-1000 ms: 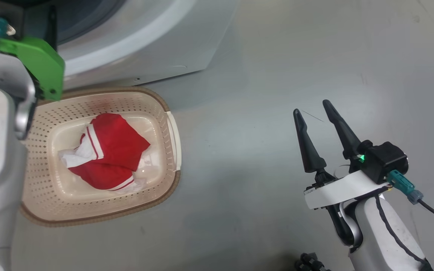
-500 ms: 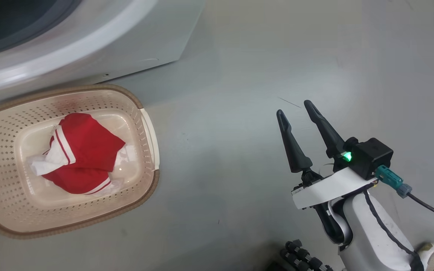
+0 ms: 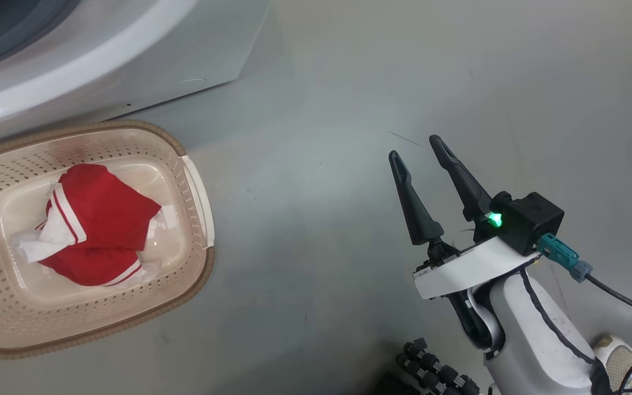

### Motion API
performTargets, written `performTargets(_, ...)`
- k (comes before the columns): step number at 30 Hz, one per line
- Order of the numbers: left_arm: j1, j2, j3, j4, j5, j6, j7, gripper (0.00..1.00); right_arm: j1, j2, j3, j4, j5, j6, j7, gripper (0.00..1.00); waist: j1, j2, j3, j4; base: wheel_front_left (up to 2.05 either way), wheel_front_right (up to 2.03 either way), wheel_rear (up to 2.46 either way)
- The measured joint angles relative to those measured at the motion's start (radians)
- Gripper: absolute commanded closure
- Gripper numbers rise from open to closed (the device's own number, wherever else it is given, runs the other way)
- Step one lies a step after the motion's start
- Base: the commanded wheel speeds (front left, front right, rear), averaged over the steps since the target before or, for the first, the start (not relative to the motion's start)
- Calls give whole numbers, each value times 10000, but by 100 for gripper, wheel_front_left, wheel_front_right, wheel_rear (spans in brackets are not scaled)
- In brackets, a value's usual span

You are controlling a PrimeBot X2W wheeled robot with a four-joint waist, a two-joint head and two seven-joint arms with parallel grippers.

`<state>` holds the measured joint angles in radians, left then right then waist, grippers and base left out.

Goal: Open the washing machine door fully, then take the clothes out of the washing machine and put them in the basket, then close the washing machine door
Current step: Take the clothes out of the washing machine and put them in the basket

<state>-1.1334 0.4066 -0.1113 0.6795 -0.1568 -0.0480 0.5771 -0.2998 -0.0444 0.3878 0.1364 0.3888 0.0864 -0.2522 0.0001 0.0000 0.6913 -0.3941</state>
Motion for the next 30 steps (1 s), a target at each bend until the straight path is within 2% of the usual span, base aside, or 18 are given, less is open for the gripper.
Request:
performTargets(2, -113, 10, 25, 128, -19, 2, 261, 1, 0, -4, 4, -2, 19, -13, 0, 0, 0, 0, 13, -23, 0, 0, 0)
performTargets(3, -178, 13, 27, 163, -19, 2, 316, 36, -1, -2, 12, -4, 61, -15, 0, 0, 0, 0, 17, -29, 0, 0, 0)
performTargets(4, -229, 25, 25, 186, -19, 2, 391, 79, -2, -2, 23, -8, 77, -25, 0, 0, 0, 0, 24, -35, 0, 0, 0)
performTargets(5, -262, 29, 27, 205, -19, 2, 428, 100, -3, -2, 27, -10, 79, -25, 0, 0, 0, 0, 30, -39, 0, 0, 0)
performTargets(11, -470, 38, 21, 213, -17, 2, 449, 100, -99, -2, 50, -69, 88, -102, 0, 0, 0, 0, 70, -12, 0, 0, 0)
performTargets(16, -479, -61, 17, 182, -77, 2, 69, 100, -196, -4, -46, -79, 86, -198, 0, 0, -1, 0, 22, 113, 0, 0, 0)
performTargets(24, -539, -234, 153, -382, -155, 10, -1371, 100, -208, -6, -357, -109, 69, -376, 0, 0, 0, 0, -157, 412, 0, 0, 0)
performTargets(30, -167, -631, 407, -828, -454, 259, -2660, 100, -211, -6, -589, -102, -98, -464, 0, 0, -1, 0, -349, 688, 0, 0, 0)
